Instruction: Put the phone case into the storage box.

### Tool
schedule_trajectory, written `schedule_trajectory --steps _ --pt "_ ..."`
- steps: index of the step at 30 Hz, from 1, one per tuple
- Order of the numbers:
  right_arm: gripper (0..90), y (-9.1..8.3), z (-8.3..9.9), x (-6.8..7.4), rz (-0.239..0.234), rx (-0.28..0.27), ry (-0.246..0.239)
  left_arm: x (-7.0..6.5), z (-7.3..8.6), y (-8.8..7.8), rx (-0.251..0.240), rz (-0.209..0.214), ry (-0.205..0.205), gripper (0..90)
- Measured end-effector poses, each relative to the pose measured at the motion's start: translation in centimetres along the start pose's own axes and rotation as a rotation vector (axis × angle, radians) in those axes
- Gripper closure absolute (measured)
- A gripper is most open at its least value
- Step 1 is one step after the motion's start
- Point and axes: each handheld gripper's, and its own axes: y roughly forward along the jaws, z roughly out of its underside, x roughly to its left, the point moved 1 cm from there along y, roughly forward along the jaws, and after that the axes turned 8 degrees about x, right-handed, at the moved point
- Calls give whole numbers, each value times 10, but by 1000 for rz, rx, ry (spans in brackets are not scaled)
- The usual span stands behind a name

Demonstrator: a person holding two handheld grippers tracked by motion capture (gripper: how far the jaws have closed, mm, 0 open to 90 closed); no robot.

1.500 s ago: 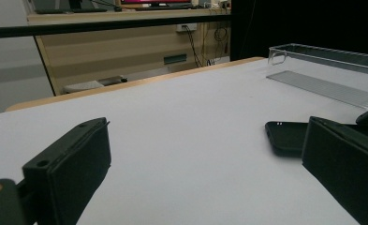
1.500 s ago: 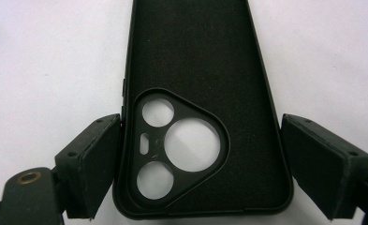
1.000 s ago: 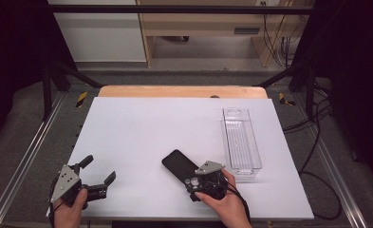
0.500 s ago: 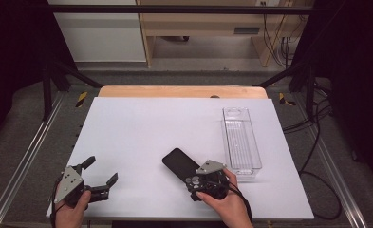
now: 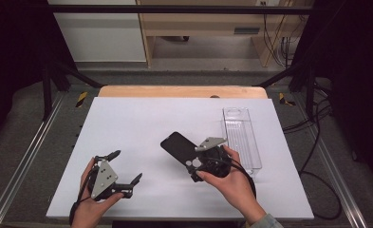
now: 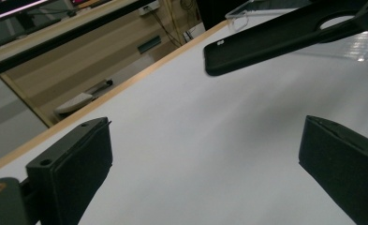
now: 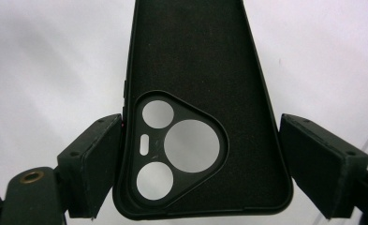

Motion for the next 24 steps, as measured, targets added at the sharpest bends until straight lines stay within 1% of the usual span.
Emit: schedule_trajectory --steps 1,2,5,6,8,10,11,15,18,19,20,21,23,24 --pt "164 -3 -4 0 2 2 -8 -2 -8 2 0 0 28 33" --pt "164 -5 -10 -1 2 5 -18 -3 -13 4 1 -1 49 35" --pt "165 -11 -20 -3 -5 12 -31 -6 -29 10 25 -6 155 45" --pt "165 -14 -23 -4 -6 17 -35 -8 -35 13 38 -7 200 49" --pt "165 -17 -30 -5 -7 24 -44 -11 -42 16 54 -11 250 74" --pt "164 -20 -36 -4 -17 34 -60 -15 -48 18 57 -20 299 88" --pt "164 -20 -38 -3 -30 40 -67 -17 -51 18 55 -29 322 90" --pt "164 -21 -43 3 -54 60 -89 -24 -56 19 43 -41 380 105" --pt "164 -22 -47 7 -68 71 -94 -29 -56 21 47 -40 407 115" --pt "164 -22 -49 8 -73 69 -98 -31 -56 21 46 -34 415 119" --pt "164 -23 -50 9 -77 74 -96 -32 -57 22 46 -33 430 133" --pt "164 -23 -52 10 -81 76 -107 -33 -57 22 44 -34 444 156" --pt "164 -25 -56 12 -87 75 -113 -35 -59 23 37 -55 466 173" --pt "164 -26 -58 13 -91 75 -114 -35 -60 23 34 -61 470 180"
